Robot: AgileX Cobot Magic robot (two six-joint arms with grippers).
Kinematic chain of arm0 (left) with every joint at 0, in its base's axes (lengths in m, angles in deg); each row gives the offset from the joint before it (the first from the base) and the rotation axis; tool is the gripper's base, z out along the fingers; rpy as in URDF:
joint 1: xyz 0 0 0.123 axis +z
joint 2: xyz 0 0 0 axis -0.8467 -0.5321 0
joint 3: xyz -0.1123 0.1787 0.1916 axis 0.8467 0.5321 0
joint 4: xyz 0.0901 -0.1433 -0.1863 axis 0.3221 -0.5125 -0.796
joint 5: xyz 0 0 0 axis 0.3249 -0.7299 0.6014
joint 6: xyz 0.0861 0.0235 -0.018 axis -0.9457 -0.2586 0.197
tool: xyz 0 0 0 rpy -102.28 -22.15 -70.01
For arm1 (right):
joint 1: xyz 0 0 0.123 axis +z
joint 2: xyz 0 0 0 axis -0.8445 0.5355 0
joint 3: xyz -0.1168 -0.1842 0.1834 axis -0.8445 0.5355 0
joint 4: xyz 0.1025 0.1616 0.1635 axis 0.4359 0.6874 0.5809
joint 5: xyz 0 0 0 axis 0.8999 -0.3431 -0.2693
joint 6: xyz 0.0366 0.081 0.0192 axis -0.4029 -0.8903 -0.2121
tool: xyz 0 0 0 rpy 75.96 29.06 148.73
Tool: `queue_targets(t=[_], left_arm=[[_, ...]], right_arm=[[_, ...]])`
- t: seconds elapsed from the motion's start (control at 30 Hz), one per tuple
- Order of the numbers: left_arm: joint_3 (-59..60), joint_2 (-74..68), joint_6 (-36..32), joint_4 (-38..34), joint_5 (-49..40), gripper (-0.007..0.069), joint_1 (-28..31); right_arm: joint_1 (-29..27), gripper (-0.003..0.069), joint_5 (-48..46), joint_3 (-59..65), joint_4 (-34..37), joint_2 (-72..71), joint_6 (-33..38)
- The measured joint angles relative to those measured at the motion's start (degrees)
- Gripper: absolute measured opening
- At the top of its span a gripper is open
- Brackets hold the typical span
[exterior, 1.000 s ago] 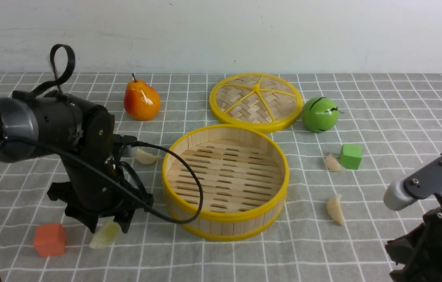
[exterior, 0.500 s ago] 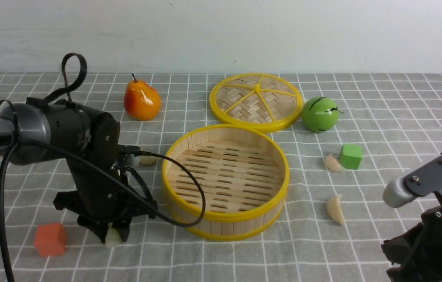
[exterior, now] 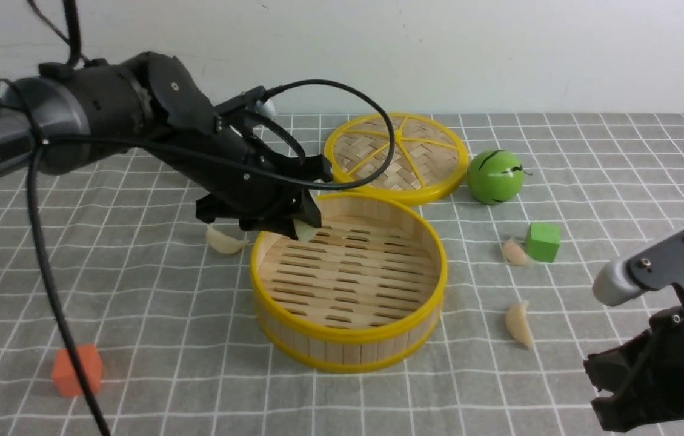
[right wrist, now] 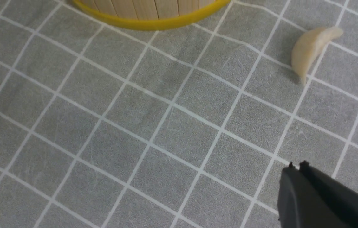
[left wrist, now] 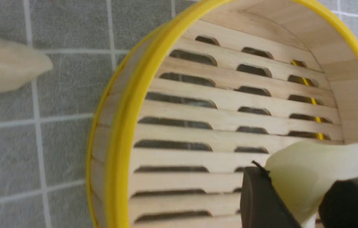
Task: Put the dumplings into the steamer on the table with the grey tablecloth.
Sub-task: 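Place the dumpling into the bamboo steamer basket with the left gripper, then reach for and grasp a dumpling on the table with the left gripper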
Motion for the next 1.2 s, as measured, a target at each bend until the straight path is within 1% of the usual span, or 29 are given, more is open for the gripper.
queue_targets(t=[0.13,0.2,0.33,0.37,0.43,0.5,0.53,0.57,0.6,0.67,0.7,0.87,0.9,0.97,1.0,1.03,1.1,1.2], left_arm=[[-5.5,-6.9,0.0,1.3,-1.5,0.0234,0.0],[-8.0,-9.6,-0.1,3.5,-2.2,0.0234,0.0],[-11.6,-11.8,2.4,6.1,-5.5,0.0237,0.0],[-12.1,-12.0,2.7,6.3,-6.7,0.0249,0.0],[-12.7,-12.2,2.9,6.3,-8.6,0.0288,0.0],[-13.3,-12.2,3.1,6.4,-10.5,0.0364,0.0],[-14.1,-12.2,3.2,6.4,-12.2,0.0414,0.0],[-14.3,-12.2,3.2,6.5,-12.5,0.0421,0.0],[-15.4,-12.2,3.4,6.5,-14.1,0.0479,0.0],[-17.4,-11.6,3.6,6.7,-16.0,0.0524,0.0],[-18.5,-11.1,3.7,6.7,-16.7,0.0535,0.0],[-21.8,-6.5,4.6,10.0,-20.2,0.0533,0.1],[-21.9,-5.5,4.9,11.9,-21.3,0.0524,0.1],[-21.1,-4.5,6.6,18.0,-23.0,0.0496,0.1],[-21.1,-4.5,6.8,18.5,-23.0,0.0494,0.1],[-19.7,-4.7,8.7,22.1,-22.5,0.0478,0.3],[-17.3,-5.7,11.4,25.2,-20.9,0.0455,1.4],[-14.7,-7.8,14.9,25.3,-17.3,0.0436,3.7]], right_arm=[[0.0,-0.0003,0.0,0.0,0.1,0.0,0.0],[0.0,-0.0001,0.0,0.0,0.0,0.0,0.0],[0.0,0.0000,0.0,0.0,-0.3,0.0,1.0],[0.0,0.0001,0.0,0.0,-0.4,0.0,1.3],[0.0,0.0002,0.0,0.0,-0.5,0.0,2.1],[0.0,0.0002,0.0,0.0,-0.6,0.0,2.6],[0.0,0.0004,0.0,0.0,-0.6,0.0,2.7],[0.0,0.0004,0.0,0.0,-0.6,0.0,2.8],[0.0,0.0006,0.0,0.0,-0.6,0.0,2.8],[0.0,0.0006,0.0,0.0,-0.7,0.0,2.8],[0.0,0.0007,0.0,0.0,-0.8,0.0,2.8],[0.0,0.0008,0.0,0.0,-0.8,0.0,2.8],[0.0,0.0008,0.0,0.0,-0.8,0.0,2.8],[0.0,0.0009,0.0,0.0,-0.9,0.0,2.8],[0.0,0.0009,0.0,0.0,-0.9,0.0,2.8],[0.0,0.0009,0.0,0.0,-1.0,0.0,2.8],[0.0,0.0009,0.0,0.0,-1.0,0.0,2.9],[0.0,0.0009,-0.1,0.0,-1.0,0.0,2.9]])
